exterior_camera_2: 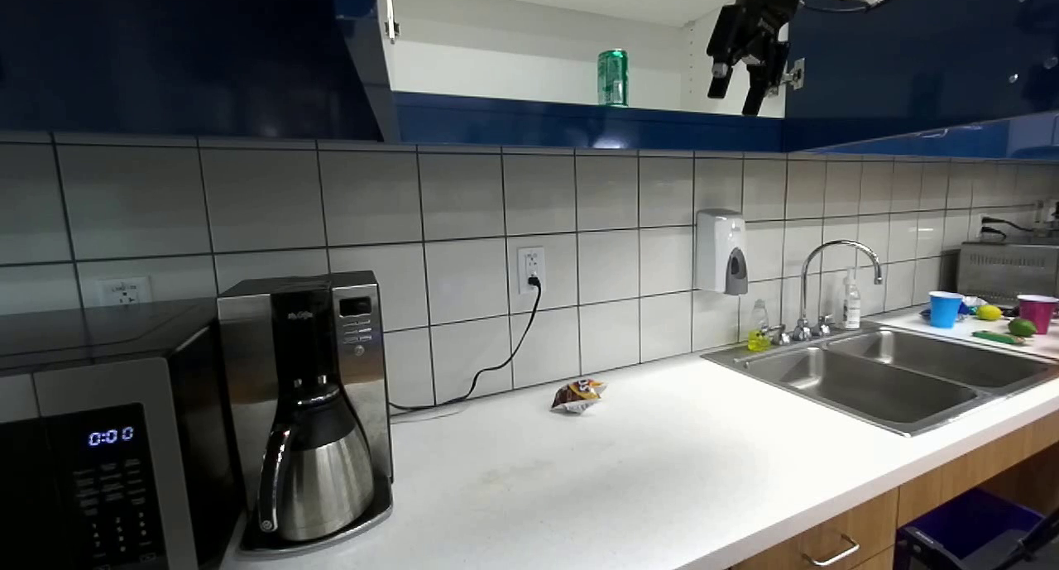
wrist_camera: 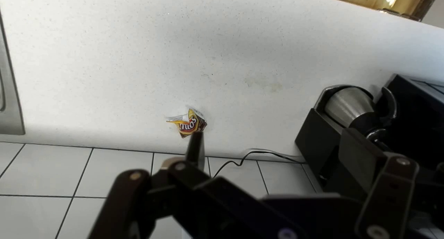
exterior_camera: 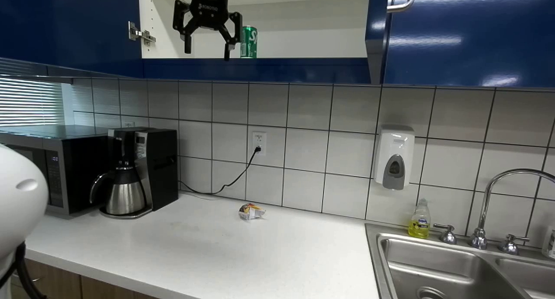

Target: Put the can inside the cupboard

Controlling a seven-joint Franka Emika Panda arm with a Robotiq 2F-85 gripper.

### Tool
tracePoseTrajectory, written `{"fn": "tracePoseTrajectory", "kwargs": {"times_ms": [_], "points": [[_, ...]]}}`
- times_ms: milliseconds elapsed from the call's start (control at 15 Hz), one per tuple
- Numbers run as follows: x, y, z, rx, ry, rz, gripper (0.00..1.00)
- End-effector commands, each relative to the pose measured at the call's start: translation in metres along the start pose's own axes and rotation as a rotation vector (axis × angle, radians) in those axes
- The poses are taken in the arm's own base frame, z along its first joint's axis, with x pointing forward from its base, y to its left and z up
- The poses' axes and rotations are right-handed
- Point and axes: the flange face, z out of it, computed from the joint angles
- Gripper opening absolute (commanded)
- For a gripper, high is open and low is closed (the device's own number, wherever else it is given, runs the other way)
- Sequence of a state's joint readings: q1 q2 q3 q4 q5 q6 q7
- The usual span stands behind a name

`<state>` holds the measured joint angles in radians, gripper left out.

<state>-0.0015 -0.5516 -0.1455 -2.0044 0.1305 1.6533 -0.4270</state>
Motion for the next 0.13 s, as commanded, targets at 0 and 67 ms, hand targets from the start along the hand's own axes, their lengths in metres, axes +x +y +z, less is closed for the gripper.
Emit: {"fn": "tracePoseTrajectory", "kwargs": {"times_ms": [0,67], "points": [[0.0004,0.0001,-0.0006,0.0,-0.001,0.0,1.0],[0.0004,0.0001,-0.0006,0.0,-0.001,0.0,1.0]]}}
